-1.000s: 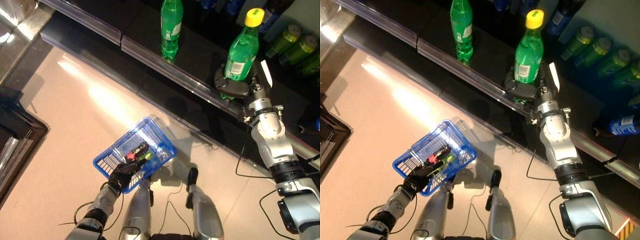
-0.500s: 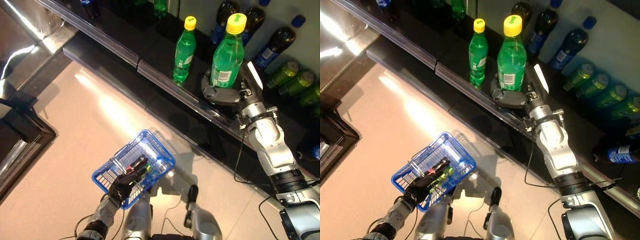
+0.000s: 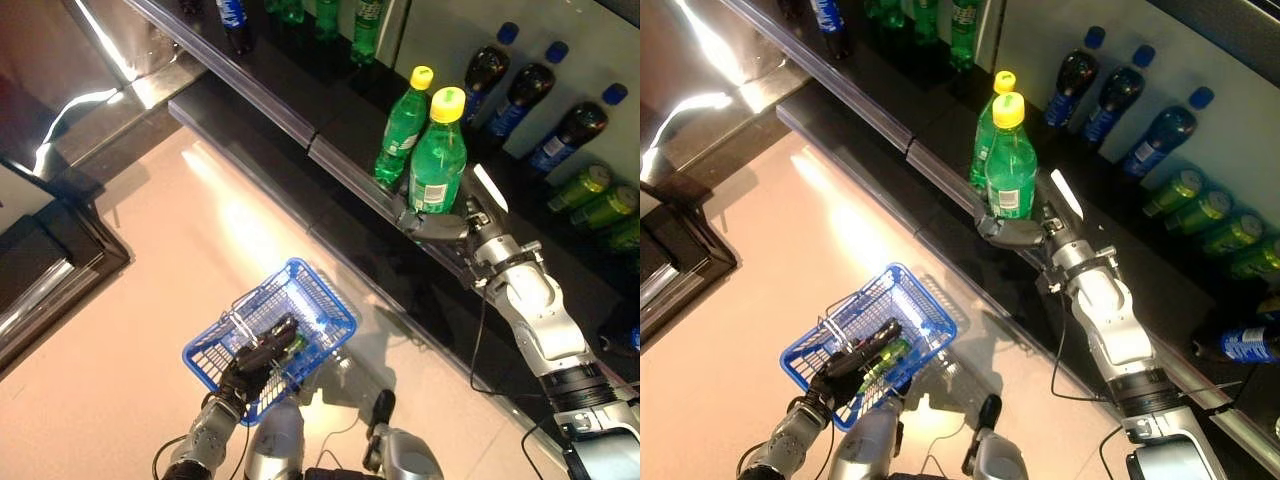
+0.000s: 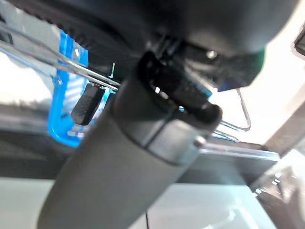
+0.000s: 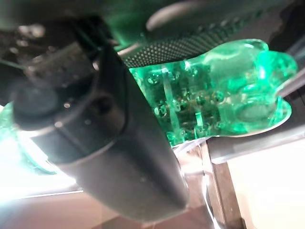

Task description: Pick up the drink and place into the basket.

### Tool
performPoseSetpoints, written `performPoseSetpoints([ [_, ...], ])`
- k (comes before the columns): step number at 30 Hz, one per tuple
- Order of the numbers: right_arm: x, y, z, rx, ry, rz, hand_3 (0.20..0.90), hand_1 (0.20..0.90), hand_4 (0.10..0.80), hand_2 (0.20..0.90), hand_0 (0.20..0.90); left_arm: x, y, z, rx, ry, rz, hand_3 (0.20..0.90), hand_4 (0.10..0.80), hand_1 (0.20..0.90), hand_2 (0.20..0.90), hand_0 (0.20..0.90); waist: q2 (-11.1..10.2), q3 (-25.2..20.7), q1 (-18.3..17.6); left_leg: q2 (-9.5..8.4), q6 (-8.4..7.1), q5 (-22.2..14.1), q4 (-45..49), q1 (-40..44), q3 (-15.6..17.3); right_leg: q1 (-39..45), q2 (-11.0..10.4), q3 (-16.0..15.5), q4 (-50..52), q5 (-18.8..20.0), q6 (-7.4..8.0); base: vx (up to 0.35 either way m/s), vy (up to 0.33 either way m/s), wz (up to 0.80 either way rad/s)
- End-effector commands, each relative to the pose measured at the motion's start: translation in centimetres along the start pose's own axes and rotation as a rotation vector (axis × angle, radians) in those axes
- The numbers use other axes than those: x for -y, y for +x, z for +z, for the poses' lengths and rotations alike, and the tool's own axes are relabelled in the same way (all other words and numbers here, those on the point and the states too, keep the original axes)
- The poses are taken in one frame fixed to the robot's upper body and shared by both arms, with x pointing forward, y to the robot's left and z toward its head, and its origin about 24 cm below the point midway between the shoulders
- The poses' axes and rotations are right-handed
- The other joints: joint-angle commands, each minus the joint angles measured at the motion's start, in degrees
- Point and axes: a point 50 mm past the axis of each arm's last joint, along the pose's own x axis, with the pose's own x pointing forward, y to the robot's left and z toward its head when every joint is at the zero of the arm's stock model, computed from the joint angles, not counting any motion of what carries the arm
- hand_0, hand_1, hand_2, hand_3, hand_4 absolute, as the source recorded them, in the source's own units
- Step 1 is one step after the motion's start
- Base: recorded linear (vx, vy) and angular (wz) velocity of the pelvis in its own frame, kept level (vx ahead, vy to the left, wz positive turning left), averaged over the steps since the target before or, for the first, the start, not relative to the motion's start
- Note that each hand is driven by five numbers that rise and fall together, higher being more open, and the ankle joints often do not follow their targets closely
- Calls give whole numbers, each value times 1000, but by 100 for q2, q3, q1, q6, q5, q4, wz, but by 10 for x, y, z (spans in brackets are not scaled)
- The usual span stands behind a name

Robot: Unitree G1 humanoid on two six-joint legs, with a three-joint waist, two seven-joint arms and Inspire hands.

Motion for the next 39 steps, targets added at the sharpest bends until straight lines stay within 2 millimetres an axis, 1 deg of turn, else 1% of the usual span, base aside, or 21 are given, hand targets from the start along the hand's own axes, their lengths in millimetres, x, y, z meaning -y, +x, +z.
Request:
performPoseSetpoints([
  [1,-18,2,29,222,58,30,200,300,100,300,300,61,0,38,192,32,-440,200,100,300,300,300,-132,-2042,208,-64,3,-556,-26,284,66,-39,-46,-202,264,-233,43,20,-68,10],
  [2,-24,3,26,218,70,27,200,300,100,300,300,77,-1,43,197,37,-501,200,100,300,300,300,-158,-2042,287,-77,8,-544,-26,271,-3,3,-44,-261,257,-235,44,25,-82,24],
  [5,-33,5,25,216,81,35,200,300,100,300,300,98,-5,51,208,41,-598,200,100,300,300,300,-194,-2044,406,-94,13,-524,-26,260,-109,88,-43,-354,239,-243,52,39,-76,33],
  [10,-47,7,24,219,100,47,200,300,100,300,300,128,-13,62,220,51,-741,200,100,300,300,300,-239,-2079,561,-108,4,-479,-26,209,-249,195,-33,-484,200,-262,74,34,-54,23],
  [15,-62,8,22,208,108,107,200,300,100,300,300,152,-26,71,230,72,-876,200,100,300,300,300,-262,-2115,704,-119,-12,-435,-26,153,-372,267,-41,-604,170,-276,99,23,-29,12],
  [19,-72,7,22,203,121,152,200,300,100,300,300,165,-36,75,232,94,-964,200,100,300,300,300,-288,-2147,796,-120,-26,-416,-26,127,-436,310,-42,-669,160,-291,111,29,-22,16],
  [24,-89,8,18,178,154,215,200,300,100,300,300,178,-44,75,223,132,-1052,200,100,300,300,300,-301,-2167,872,-118,-31,-401,-26,119,-495,337,-47,-714,180,-315,111,28,-13,8],
  [30,-107,5,14,146,182,281,200,300,100,300,300,195,-59,74,210,163,-1171,200,100,300,300,300,-329,-2174,969,-122,-39,-362,-26,87,-590,386,-56,-764,221,-356,124,17,-11,6],
  [35,-119,4,14,142,191,318,200,300,100,300,300,205,-68,74,204,181,-1248,200,100,300,300,300,-336,-2186,1038,-128,-54,-334,-26,49,-656,412,-54,-816,210,-369,122,5,-4,2],
  [39,-122,3,16,147,191,331,200,300,100,300,300,207,-71,73,200,180,-1274,200,100,300,300,300,-331,-2196,1075,-135,-65,-314,-26,29,-707,418,-54,-847,216,-376,117,10,-4,7],
])
